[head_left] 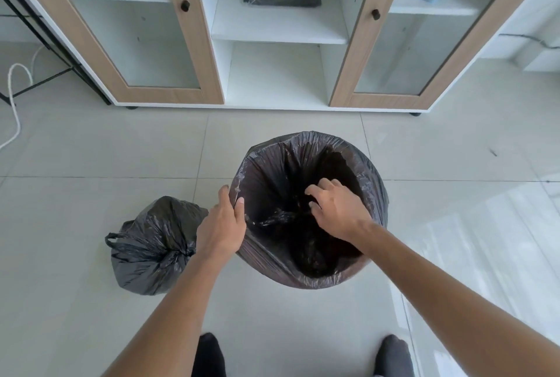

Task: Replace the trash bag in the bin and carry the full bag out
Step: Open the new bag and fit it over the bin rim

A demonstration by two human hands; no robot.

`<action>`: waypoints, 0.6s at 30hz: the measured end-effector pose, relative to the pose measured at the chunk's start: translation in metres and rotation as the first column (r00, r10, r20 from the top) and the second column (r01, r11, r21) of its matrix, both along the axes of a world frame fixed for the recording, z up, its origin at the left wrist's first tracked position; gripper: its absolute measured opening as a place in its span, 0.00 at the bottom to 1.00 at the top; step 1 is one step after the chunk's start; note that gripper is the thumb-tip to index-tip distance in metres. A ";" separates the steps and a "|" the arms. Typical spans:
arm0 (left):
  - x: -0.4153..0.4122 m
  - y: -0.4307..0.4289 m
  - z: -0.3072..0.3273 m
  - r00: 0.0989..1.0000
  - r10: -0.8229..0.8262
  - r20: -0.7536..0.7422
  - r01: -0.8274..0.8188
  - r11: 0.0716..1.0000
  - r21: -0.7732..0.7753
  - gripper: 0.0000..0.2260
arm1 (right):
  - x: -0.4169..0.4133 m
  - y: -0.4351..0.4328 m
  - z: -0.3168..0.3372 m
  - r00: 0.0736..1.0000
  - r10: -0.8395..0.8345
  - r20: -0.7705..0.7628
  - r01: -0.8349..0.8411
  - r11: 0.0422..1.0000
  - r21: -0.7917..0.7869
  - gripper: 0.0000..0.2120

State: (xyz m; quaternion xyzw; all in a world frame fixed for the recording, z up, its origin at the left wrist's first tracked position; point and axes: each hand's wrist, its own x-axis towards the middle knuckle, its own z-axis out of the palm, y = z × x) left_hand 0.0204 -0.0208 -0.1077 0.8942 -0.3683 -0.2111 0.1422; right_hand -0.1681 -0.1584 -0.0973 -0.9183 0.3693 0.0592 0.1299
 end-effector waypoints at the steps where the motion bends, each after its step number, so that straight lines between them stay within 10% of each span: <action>1: 0.001 0.002 0.003 1.000 -0.007 0.027 0.007 1.000 -0.005 0.18 | -0.011 0.001 0.013 0.999 -0.022 0.049 0.026 0.996 -0.087 0.15; 5: 0.008 0.004 0.021 0.995 0.093 -0.044 -0.093 0.996 0.007 0.12 | -0.054 0.009 0.039 0.952 -0.299 0.060 0.305 0.935 -0.182 0.20; 10: 0.005 0.010 0.031 0.949 0.201 -0.242 -0.191 0.980 0.062 0.11 | -0.079 0.011 0.031 0.760 -0.649 -0.048 0.644 0.740 0.195 0.17; 18: -0.008 0.018 0.039 0.830 0.348 -0.437 -0.357 0.932 0.063 0.10 | -0.074 0.001 0.020 0.617 -0.784 0.061 0.706 0.587 0.396 0.11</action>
